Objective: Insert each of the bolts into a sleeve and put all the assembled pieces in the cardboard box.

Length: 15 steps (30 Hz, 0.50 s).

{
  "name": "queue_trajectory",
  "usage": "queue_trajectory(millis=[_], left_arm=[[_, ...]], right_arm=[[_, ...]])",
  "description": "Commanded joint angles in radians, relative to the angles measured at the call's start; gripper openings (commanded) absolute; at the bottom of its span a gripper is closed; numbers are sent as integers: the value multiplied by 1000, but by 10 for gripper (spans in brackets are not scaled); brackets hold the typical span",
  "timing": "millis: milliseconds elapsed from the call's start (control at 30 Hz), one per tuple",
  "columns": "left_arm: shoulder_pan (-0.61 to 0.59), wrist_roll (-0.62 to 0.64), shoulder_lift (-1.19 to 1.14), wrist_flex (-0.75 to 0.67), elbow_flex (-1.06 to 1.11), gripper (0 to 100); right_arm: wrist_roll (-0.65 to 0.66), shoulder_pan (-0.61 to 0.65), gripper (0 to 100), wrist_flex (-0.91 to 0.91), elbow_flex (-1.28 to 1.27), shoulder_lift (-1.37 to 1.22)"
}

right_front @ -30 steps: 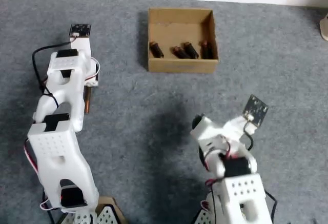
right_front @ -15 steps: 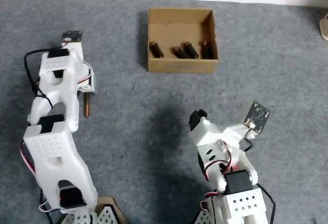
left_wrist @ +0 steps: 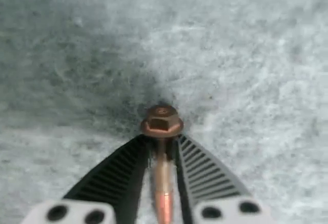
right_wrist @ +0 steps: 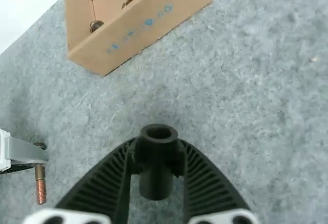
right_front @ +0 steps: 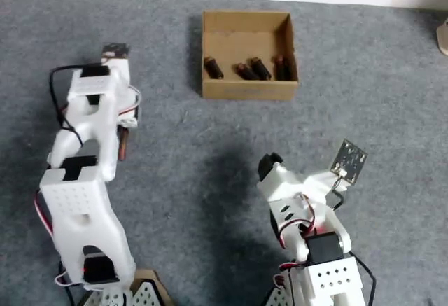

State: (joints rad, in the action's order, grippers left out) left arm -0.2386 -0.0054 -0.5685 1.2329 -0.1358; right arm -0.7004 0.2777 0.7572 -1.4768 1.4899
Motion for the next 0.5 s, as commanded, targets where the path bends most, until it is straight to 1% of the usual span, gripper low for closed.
queue_trajectory(millis=[0, 167, 200, 300, 400, 467], left_arm=[[15, -3, 31, 28, -8, 11], [16, 9, 104, 31, 10, 5], [16, 32, 134, 32, 28, 5], [16, 94, 257, 37, 81, 5], [27, 98, 387, 49, 162, 5], [33, 97, 469, 52, 223, 5]], right_arm=[[15, 10, 4, 4, 12, 19], [15, 12, 4, 4, 13, 19], [17, 12, 4, 5, 13, 19], [57, 5, 4, 12, 12, 19], [64, 5, 4, 13, 13, 19], [112, 10, 4, 61, 16, 19]])
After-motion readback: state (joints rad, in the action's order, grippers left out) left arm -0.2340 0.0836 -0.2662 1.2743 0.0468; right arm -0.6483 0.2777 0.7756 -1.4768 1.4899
